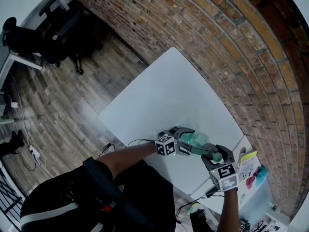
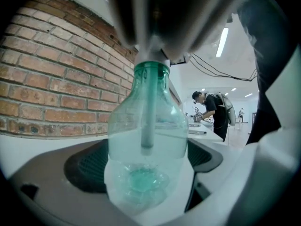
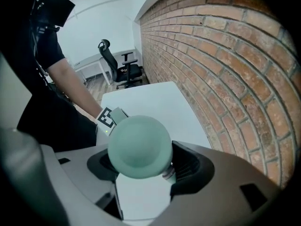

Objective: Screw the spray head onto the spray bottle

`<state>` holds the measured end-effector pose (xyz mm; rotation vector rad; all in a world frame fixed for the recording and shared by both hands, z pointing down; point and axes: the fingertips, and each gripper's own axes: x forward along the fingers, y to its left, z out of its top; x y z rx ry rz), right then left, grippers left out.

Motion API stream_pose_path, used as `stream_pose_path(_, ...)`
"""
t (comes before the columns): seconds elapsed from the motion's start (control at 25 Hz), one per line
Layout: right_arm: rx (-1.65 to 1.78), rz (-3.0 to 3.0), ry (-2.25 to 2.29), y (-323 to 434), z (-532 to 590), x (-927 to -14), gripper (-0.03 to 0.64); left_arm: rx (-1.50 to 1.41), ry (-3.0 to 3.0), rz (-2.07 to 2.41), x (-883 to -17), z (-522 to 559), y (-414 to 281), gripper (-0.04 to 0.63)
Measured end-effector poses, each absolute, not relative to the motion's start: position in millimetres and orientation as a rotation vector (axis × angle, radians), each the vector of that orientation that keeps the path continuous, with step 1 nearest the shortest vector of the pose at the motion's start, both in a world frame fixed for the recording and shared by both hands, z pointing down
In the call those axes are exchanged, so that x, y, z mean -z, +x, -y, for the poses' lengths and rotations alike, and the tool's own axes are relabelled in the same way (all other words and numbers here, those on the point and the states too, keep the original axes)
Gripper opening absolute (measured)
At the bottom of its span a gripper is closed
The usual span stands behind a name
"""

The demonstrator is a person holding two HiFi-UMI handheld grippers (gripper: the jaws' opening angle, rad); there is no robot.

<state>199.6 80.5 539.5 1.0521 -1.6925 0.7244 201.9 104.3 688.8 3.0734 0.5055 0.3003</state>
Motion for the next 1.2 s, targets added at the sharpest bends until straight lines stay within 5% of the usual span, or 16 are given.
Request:
stream_pose_path(0.8, -0.985, 1.495, 1.392, 211, -77, -539, 0.281, -0.384, 3.083, -0.463, -688, -102, 204, 0.524)
stream_pose_path(1.2, -0.534, 1.658, 0.891, 197, -76, -509, 0.281, -0.415, 3.052, -0.425, -684, -102, 197, 0.512)
